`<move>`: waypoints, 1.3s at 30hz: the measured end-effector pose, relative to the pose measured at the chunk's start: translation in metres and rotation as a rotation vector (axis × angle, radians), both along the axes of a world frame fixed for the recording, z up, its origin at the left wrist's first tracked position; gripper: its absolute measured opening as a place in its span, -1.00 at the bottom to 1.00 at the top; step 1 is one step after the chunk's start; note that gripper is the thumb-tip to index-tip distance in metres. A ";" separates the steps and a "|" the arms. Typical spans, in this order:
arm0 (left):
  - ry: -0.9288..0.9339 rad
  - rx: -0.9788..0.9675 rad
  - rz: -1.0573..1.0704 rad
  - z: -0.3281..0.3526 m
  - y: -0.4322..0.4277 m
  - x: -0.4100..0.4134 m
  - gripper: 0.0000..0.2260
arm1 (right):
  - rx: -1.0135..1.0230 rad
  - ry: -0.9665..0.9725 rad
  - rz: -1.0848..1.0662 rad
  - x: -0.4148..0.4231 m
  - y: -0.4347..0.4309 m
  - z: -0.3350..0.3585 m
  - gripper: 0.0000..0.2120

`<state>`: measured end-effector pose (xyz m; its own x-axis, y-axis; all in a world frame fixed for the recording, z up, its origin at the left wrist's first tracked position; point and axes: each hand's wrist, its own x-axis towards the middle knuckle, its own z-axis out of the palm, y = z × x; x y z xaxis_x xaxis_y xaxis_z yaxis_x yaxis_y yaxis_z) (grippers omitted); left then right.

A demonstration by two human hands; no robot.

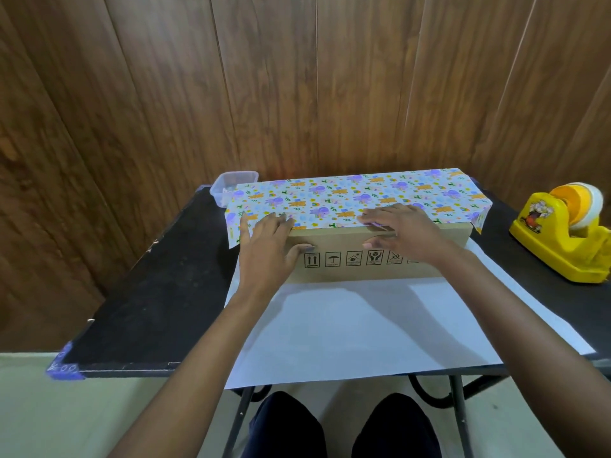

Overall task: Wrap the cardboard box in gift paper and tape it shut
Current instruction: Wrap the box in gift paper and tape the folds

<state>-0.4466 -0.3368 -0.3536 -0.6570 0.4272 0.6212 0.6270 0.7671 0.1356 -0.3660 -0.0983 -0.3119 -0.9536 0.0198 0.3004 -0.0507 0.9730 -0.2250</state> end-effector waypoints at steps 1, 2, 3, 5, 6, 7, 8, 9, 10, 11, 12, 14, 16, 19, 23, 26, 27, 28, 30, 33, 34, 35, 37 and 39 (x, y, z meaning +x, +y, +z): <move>0.011 -0.024 0.006 0.001 0.000 0.001 -0.45 | 0.010 -0.031 -0.009 0.001 0.003 0.002 -0.48; 0.027 -0.052 0.015 0.002 0.000 0.001 -0.48 | 0.015 -0.064 -0.022 0.002 0.006 0.004 -0.47; 0.060 -0.076 0.028 0.004 0.000 0.002 -0.51 | 0.021 -0.097 -0.029 0.002 0.009 0.005 -0.46; 0.071 -0.138 0.044 0.015 0.004 0.008 -0.57 | 0.020 -0.149 -0.017 0.002 0.012 0.006 -0.45; 0.021 -0.205 0.050 0.025 0.009 0.012 -0.56 | 0.001 -0.157 -0.005 0.002 0.013 0.006 -0.44; -0.040 -0.279 0.050 0.034 0.017 0.015 -0.53 | -0.028 -0.155 0.003 0.002 0.013 0.007 -0.44; -0.093 -0.332 0.016 0.041 0.026 0.016 -0.50 | -0.065 -0.151 0.010 0.002 0.013 0.008 -0.45; -0.169 -0.374 -0.042 0.045 0.038 0.016 -0.46 | -0.093 -0.147 0.019 0.002 0.013 0.008 -0.46; -0.229 -0.409 -0.110 0.046 0.051 0.015 -0.43 | -0.104 -0.147 0.022 0.001 0.013 0.007 -0.46; -0.252 -0.461 -0.174 0.047 0.063 0.015 -0.39 | -0.091 -0.151 0.024 0.001 0.014 0.007 -0.46; -0.253 -0.512 -0.214 0.046 0.073 0.015 -0.37 | -0.073 -0.164 0.019 0.000 0.015 0.006 -0.46; -0.247 -0.566 -0.210 0.043 0.082 0.011 -0.35 | -0.094 -0.185 0.014 0.000 0.017 0.007 -0.46; -0.235 -0.579 -0.189 0.043 0.083 0.009 -0.34 | -0.191 -0.190 0.004 0.003 0.020 0.013 -0.48; -0.193 -0.594 -0.201 0.045 0.085 0.010 -0.36 | -0.356 -0.170 -0.037 0.009 0.025 0.022 -0.57; -0.194 -0.586 -0.173 0.048 0.091 0.012 -0.40 | -0.449 -0.169 -0.067 0.015 0.029 0.021 -0.61; -0.206 -0.579 -0.167 0.049 0.095 0.014 -0.40 | -0.412 -0.178 -0.069 0.015 0.029 0.021 -0.60; -0.212 -0.579 -0.170 0.050 0.096 0.014 -0.40 | -0.422 -0.190 -0.064 0.015 0.030 0.022 -0.61; -0.224 -0.582 -0.171 0.051 0.096 0.014 -0.39 | -0.447 -0.209 -0.053 0.016 0.030 0.023 -0.61; -0.256 -0.582 -0.169 0.056 0.097 0.016 -0.40 | -0.501 -0.230 -0.035 0.017 0.032 0.023 -0.62; -0.307 -0.583 -0.178 0.065 0.100 0.019 -0.47 | -0.618 -0.120 -0.067 0.024 0.039 0.020 -0.65; -0.321 -0.581 -0.183 0.068 0.101 0.020 -0.50 | -0.682 -0.062 -0.076 0.027 0.043 0.019 -0.67; -0.337 -0.574 -0.185 0.070 0.101 0.020 -0.52 | -0.750 -0.008 -0.082 0.030 0.046 0.018 -0.69; -0.367 -0.546 -0.188 0.072 0.101 0.022 -0.53 | -0.872 0.082 -0.104 0.035 0.053 0.015 -0.76; -0.374 -0.510 -0.196 0.071 0.101 0.022 -0.50 | -0.928 0.219 -0.168 0.040 0.062 0.012 -0.82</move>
